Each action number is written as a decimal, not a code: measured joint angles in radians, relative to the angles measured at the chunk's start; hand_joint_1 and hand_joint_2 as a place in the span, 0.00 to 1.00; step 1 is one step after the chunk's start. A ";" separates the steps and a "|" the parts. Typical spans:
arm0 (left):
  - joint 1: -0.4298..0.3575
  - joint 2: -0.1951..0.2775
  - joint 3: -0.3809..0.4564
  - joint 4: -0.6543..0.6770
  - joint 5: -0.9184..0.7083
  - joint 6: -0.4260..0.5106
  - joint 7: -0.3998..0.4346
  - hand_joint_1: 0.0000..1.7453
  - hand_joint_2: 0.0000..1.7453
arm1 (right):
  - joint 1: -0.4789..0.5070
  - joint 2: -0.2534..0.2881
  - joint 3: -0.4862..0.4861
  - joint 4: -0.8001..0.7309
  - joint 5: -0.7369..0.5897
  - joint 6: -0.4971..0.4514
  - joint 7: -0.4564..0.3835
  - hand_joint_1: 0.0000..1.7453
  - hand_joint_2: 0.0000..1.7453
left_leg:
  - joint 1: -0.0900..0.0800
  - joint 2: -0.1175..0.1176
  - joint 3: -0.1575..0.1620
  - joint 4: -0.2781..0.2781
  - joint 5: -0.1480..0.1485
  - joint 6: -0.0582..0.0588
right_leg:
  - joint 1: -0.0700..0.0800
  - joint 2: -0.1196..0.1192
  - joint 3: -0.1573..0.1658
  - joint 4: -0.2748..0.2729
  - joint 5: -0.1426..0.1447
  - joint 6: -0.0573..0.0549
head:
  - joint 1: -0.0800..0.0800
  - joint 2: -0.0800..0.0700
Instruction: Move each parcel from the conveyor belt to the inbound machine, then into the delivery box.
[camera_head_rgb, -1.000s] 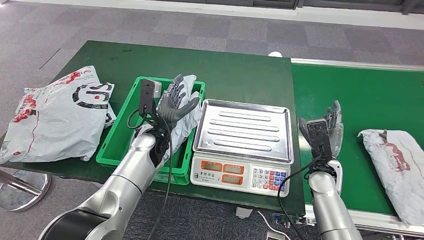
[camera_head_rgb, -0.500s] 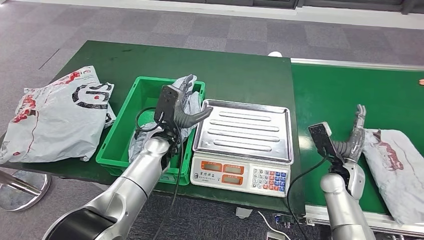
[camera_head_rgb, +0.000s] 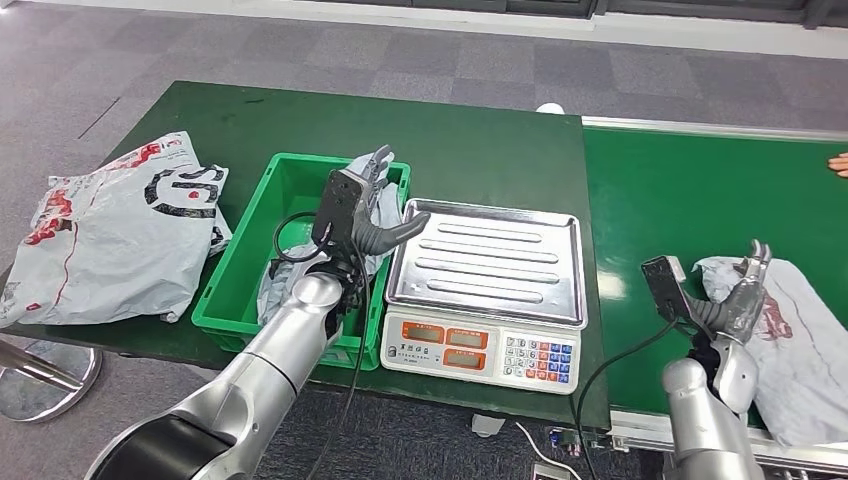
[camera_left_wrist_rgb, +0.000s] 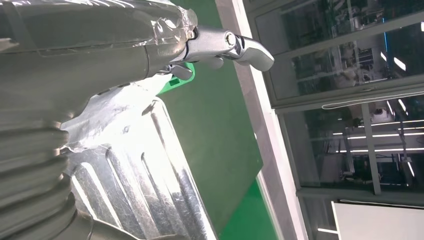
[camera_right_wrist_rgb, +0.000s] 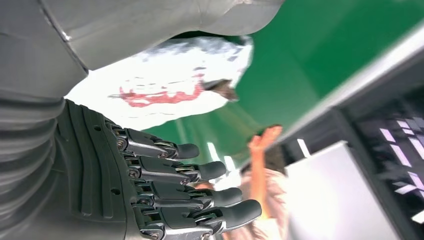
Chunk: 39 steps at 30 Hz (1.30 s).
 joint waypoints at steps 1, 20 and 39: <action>-0.001 0.000 0.000 0.000 0.002 0.000 0.000 0.00 1.00 | -0.002 -0.004 -0.007 0.014 0.023 0.000 0.024 0.00 1.00 | 0.000 0.000 0.000 0.000 0.000 0.000 | 0.000 0.000 0.000 0.000 0.000 0.000 | 0.000 0.000; 0.002 0.013 0.000 -0.005 0.022 0.019 0.004 0.00 1.00 | -0.104 -0.170 0.161 0.389 0.422 0.336 0.705 0.00 1.00 | 0.000 -0.001 -0.001 0.000 0.000 0.000 | 0.000 -0.001 0.000 0.000 0.000 0.000 | 0.000 0.000; 0.014 0.039 0.004 -0.012 0.028 0.009 0.012 0.00 1.00 | -0.189 -0.201 0.249 0.476 0.347 0.674 0.510 1.00 1.00 | 0.000 0.000 0.000 0.000 0.000 0.000 | 0.000 0.000 0.001 0.000 0.000 0.000 | 0.000 0.000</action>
